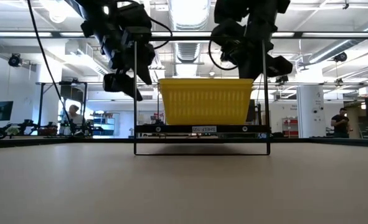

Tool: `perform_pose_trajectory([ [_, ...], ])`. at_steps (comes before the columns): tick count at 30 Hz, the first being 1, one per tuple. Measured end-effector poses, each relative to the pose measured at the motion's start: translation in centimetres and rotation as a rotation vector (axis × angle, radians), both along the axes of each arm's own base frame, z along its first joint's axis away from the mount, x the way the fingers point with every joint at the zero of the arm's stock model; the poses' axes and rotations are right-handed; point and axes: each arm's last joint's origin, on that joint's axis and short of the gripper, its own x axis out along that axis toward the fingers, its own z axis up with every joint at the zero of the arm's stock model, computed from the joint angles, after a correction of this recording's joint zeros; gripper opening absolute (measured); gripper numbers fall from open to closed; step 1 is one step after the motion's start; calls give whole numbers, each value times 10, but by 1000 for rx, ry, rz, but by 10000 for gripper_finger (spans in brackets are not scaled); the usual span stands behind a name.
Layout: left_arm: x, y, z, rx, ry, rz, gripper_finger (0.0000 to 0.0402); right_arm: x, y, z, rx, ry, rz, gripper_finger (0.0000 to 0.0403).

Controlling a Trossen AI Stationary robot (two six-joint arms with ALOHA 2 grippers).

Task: Stack baskets on shelf by color
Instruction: Adjust the colored bins, then return to Home Position

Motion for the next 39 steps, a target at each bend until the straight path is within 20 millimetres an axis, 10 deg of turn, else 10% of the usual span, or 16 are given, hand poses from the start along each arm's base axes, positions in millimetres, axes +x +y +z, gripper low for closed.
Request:
perform_pose_trajectory([
  [8,-16,-5,29,49,-101,12,258,-19,3,30,-160,-80,30,8],
  [16,-45,-13,65,155,-246,21,258,-91,17,87,-466,-311,511,8],
  [39,-47,-20,71,64,-293,86,258,-207,59,-16,-667,-1274,607,8],
])
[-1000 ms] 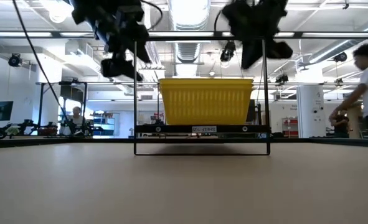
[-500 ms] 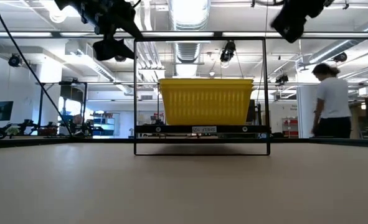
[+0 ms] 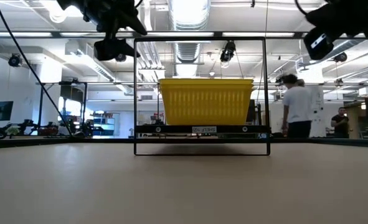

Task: Stack baskets on shelf by color
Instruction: Return to Home Position

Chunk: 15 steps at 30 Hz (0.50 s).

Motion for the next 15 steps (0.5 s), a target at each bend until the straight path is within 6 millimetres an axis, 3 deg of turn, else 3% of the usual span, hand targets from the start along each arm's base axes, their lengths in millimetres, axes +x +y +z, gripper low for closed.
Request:
perform_pose_trajectory([
  [8,9,3,-2,-38,-26,31,258,-15,2,-29,5,-74,38,8],
  [15,17,4,1,-18,-98,27,258,-13,3,-55,-7,-47,50,8],
])
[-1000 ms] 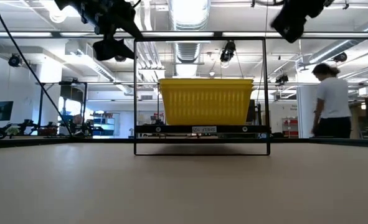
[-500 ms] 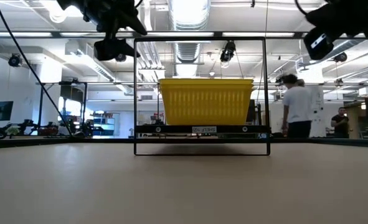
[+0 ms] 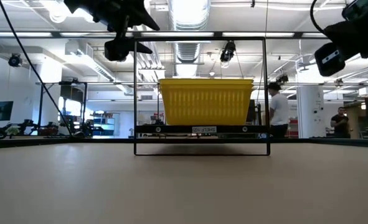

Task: Stack baskets on shelf by color
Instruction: Return to Home Position

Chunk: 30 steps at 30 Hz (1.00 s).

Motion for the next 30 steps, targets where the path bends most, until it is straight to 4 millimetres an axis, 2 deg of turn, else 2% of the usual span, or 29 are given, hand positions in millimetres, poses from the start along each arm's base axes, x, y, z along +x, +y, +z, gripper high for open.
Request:
perform_pose_trajectory([
  [4,0,1,1,12,-6,17,258,5,0,-15,6,-33,1,8],
  [12,3,2,2,88,-52,-5,258,6,-2,-17,-48,-24,-95,8],
  [16,1,2,11,209,-115,-33,240,7,-5,-20,38,26,-180,9],
  [20,-11,-2,22,330,-162,-77,184,8,-5,-21,101,54,-192,9],
  [24,-34,-9,25,446,-214,-111,90,9,-5,-22,112,63,-192,9],
  [27,-57,-15,17,487,-275,-107,19,9,-5,-22,112,65,-192,9],
  [30,-81,-22,8,533,-389,-84,11,9,-5,-22,112,65,-192,9],
])
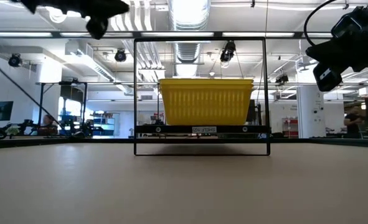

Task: Stack baskets on shelf by color
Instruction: Return to Home Position

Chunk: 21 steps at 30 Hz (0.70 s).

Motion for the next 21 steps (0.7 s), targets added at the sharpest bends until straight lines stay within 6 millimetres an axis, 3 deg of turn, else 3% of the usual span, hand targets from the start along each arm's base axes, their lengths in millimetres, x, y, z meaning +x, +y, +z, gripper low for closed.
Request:
perform_pose_trajectory([
  [3,-18,-5,-14,47,-117,-1,4,0,0,0,0,1,0,9],
  [6,-30,-9,-39,107,-105,-4,2,0,0,0,0,1,0,9],
  [13,-39,-12,-93,85,-82,-5,5,0,0,0,0,1,0,9],
  [21,-51,-14,-126,160,-345,52,0,0,0,0,0,2,0,9],
])
